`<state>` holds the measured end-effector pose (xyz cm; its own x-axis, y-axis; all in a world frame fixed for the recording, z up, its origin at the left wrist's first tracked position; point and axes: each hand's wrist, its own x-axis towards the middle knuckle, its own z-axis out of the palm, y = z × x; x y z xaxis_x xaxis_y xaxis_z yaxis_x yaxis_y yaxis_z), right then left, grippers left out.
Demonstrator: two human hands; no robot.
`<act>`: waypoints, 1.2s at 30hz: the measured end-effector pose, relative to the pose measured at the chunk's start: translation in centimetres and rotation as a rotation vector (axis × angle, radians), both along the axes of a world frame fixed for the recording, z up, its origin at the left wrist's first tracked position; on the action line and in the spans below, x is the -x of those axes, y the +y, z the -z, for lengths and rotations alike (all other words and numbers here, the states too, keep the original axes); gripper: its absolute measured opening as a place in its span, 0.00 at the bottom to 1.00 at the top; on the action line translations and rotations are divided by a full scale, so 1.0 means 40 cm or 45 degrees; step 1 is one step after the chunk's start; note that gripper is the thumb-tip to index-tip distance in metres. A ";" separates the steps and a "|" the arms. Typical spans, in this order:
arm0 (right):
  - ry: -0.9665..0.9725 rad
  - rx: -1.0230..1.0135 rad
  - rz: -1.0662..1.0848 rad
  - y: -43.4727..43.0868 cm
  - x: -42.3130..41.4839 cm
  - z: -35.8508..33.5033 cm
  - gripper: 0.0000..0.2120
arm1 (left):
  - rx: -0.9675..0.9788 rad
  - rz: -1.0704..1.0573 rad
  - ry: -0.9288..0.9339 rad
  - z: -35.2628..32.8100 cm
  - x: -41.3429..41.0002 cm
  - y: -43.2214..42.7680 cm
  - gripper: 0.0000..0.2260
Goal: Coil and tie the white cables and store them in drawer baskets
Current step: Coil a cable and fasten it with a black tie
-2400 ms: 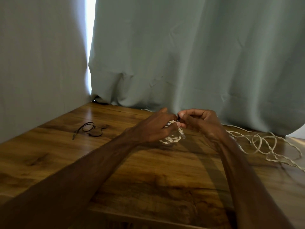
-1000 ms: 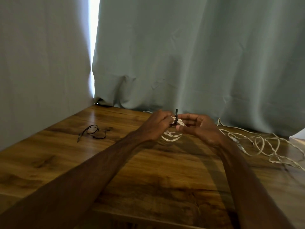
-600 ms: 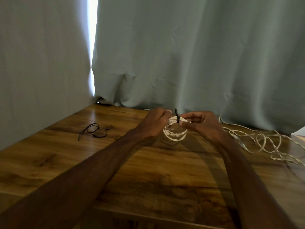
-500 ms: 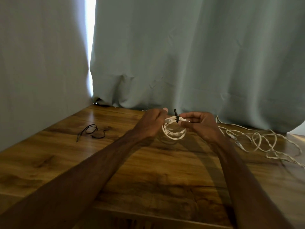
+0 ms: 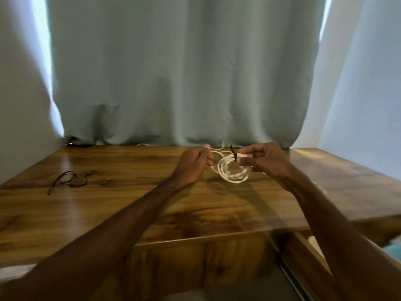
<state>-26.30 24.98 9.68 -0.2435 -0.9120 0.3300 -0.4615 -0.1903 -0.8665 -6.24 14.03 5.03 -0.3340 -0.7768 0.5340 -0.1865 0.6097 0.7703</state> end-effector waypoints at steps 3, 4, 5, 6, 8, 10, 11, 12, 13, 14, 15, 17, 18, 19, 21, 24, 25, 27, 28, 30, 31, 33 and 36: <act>0.087 -0.031 0.112 0.127 0.089 -0.056 0.12 | 0.038 0.136 -0.057 -0.018 0.118 0.086 0.21; 0.110 -0.069 0.136 0.173 0.123 -0.070 0.12 | 0.090 0.173 -0.103 -0.021 0.158 0.119 0.19; 0.133 -0.118 0.151 0.220 0.157 -0.079 0.12 | 0.135 0.208 -0.157 -0.020 0.198 0.152 0.18; 0.165 -0.175 0.166 0.267 0.192 -0.083 0.11 | 0.178 0.233 -0.213 -0.013 0.238 0.183 0.16; 0.225 -0.295 0.200 0.355 0.259 -0.074 0.10 | 0.258 0.264 -0.323 0.009 0.310 0.236 0.13; 0.289 -0.404 0.252 0.431 0.318 -0.051 0.08 | 0.385 0.294 -0.421 0.040 0.368 0.282 0.11; 0.324 -0.457 0.277 0.462 0.342 -0.037 0.07 | 0.465 0.297 -0.471 0.057 0.394 0.295 0.09; 0.339 -0.514 0.305 0.487 0.365 -0.020 0.06 | 0.538 0.297 -0.523 0.068 0.413 0.312 0.07; 0.324 -0.575 0.330 0.507 0.384 0.000 0.05 | 0.590 0.289 -0.583 0.080 0.432 0.320 0.05; 0.291 -0.634 0.344 0.520 0.402 0.022 0.05 | 0.630 0.289 -0.647 0.088 0.446 0.329 0.03; 0.254 -0.687 0.346 0.527 0.416 0.047 0.06 | 0.637 0.294 -0.715 0.093 0.456 0.334 0.04; 0.192 -0.781 0.341 0.527 0.433 0.098 0.08 | 0.629 0.285 -0.872 0.100 0.467 0.342 0.06; 0.172 -0.823 0.337 0.524 0.435 0.121 0.09 | 0.630 0.278 -0.931 0.105 0.470 0.344 0.07; 0.150 -0.861 0.336 0.519 0.436 0.143 0.10 | 0.627 0.280 -0.967 0.109 0.471 0.345 0.07; 0.102 -0.923 0.313 0.509 0.435 0.181 0.10 | 0.623 0.291 -1.007 0.115 0.469 0.349 0.09; 0.101 -0.965 0.305 0.493 0.446 0.226 0.11 | 0.666 0.301 -1.025 0.118 0.463 0.355 0.11; 0.111 -0.963 0.326 0.486 0.450 0.239 0.11 | 0.672 0.302 -1.018 0.119 0.462 0.356 0.12; 0.111 -0.936 0.377 0.470 0.454 0.259 0.10 | 0.678 0.309 -0.995 0.121 0.460 0.355 0.12; 0.130 -0.927 0.393 0.462 0.455 0.267 0.10 | 0.678 0.310 -0.989 0.123 0.459 0.354 0.13; 0.223 -0.943 0.376 0.447 0.461 0.273 0.10 | 0.696 0.304 -0.969 0.127 0.458 0.351 0.13; 0.257 -0.965 0.346 0.441 0.465 0.274 0.10 | 0.711 0.301 -0.957 0.129 0.457 0.350 0.13; 0.284 -1.014 0.268 0.436 0.474 0.269 0.11 | 0.725 0.297 -0.943 0.132 0.457 0.349 0.13; 0.382 -1.023 0.155 0.428 0.479 0.256 0.12 | 0.725 0.287 -0.934 0.136 0.457 0.349 0.13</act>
<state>-45.46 42.09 -0.56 -0.3603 -0.8698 -0.3371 -0.6699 0.4927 -0.5554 -24.52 28.00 -0.43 -0.8458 -0.3411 0.4102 -0.3371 0.9376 0.0847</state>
